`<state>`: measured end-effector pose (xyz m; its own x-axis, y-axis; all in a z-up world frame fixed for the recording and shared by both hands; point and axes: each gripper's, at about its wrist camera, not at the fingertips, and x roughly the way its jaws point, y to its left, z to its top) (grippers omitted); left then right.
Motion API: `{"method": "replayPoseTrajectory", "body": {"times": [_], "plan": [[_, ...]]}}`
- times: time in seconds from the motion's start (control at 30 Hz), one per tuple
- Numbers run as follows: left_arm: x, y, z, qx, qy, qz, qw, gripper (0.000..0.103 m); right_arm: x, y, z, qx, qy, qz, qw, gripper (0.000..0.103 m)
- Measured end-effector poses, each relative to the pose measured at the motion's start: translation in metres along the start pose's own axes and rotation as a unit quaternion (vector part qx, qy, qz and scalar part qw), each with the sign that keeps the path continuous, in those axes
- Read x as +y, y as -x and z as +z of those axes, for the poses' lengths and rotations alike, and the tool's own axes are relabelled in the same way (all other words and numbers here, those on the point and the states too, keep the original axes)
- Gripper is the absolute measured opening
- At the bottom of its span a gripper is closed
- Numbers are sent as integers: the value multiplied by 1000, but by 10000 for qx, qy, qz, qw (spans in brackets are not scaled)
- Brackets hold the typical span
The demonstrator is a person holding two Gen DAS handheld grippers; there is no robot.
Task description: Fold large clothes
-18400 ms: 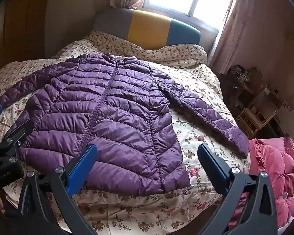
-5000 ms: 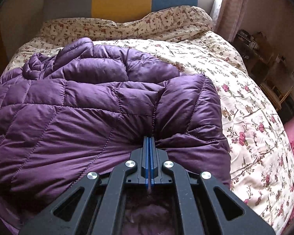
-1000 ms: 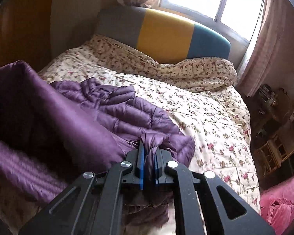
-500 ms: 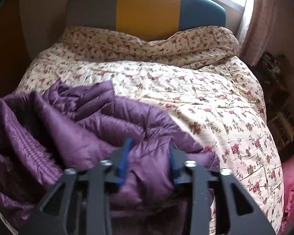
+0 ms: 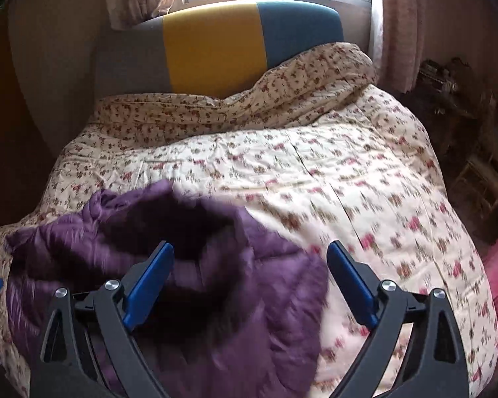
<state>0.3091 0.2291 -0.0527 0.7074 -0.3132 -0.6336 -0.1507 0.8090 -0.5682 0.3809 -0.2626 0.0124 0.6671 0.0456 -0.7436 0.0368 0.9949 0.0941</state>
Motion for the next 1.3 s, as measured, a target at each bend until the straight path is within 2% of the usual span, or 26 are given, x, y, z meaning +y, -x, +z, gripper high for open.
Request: {"method": "replayPoseTrajectory", "body": {"times": [0.2,0.33,0.4,0.47,0.57,0.63,0.83,0.93,1.3], "plan": [[20,14,-58,354,250,-499,9978,83,-22,13,-58,402,-141,299,9986,94],[18,9,-86,566,294,-711,9954,82,-23,-1,-98,908,-148,521,9944,93],[12,7,-89,579,212,-789,9950,67,-20,-11,-108,1073,-190,674,9918,75],[5,1,-90,733,169,-847,9936,37,-13,-15,-110,1069,-153,752,9913,49],[-3,1,-90,741,-32,-795,9941,18,-1,-9,-108,1008,82,774,9919,22],[-6,6,-91,700,-70,-812,9942,14,6,-2,-108,969,274,699,9925,16],[-12,32,-98,653,-277,-871,9937,11,11,26,-120,940,507,657,9921,12],[-9,45,-107,703,-374,-897,9928,11,9,49,-140,1008,663,673,9904,12],[12,121,-194,878,-311,-961,9910,11,3,131,-229,1264,906,791,9847,12]]}}
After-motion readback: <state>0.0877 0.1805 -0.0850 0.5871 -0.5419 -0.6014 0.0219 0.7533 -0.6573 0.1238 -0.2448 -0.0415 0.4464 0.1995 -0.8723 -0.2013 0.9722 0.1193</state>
